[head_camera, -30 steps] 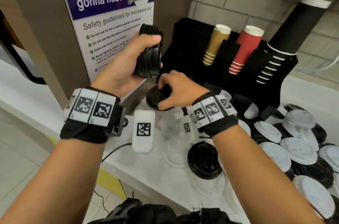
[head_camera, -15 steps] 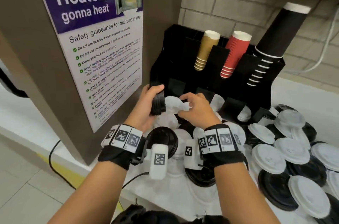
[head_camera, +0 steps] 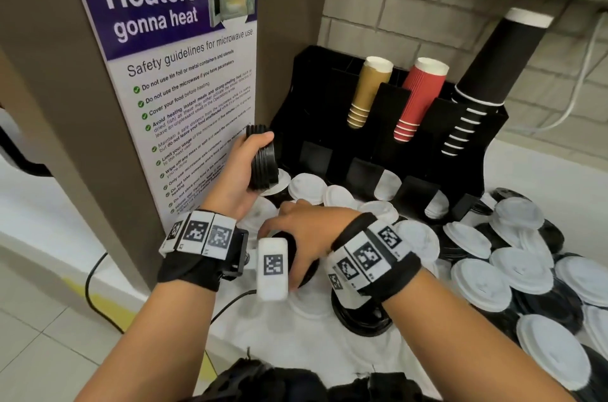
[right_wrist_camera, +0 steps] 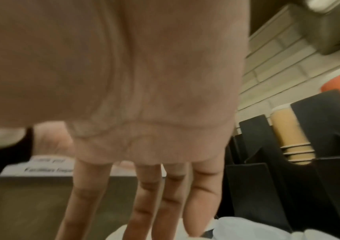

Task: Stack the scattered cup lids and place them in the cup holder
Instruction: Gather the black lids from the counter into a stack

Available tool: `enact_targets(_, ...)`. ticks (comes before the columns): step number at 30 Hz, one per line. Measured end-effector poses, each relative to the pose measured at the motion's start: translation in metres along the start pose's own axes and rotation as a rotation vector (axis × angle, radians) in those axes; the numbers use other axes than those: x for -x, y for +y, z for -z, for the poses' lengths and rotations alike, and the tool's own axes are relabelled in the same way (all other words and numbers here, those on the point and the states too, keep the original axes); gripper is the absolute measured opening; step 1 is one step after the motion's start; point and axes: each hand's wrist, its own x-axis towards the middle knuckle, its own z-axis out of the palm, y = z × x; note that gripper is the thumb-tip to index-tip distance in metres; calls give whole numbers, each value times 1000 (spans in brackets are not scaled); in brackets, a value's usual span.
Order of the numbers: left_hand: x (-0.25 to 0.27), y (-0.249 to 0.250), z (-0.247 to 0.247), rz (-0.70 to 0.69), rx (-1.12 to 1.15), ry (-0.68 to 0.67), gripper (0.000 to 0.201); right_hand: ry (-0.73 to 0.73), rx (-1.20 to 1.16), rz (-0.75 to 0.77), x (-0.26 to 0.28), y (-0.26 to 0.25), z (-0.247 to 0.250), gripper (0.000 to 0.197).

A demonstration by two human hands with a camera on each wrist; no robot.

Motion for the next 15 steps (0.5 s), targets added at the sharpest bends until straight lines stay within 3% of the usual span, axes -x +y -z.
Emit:
enact_targets(4,3,2,2,1,8,-6,39,-18,111,7,-7,-4,-10,77)
enact_targets(9,8,3,1,-20,30,-30,42,35,62,2,-4,3,-5,70)
enact_targets(12,12,7,0,-65,58,-42,52,192,-111,-26,10,18,12,66)
enact_targets(15,16,11,0,-75,55,-76,50,458,-355,-29,29,38,23,61)
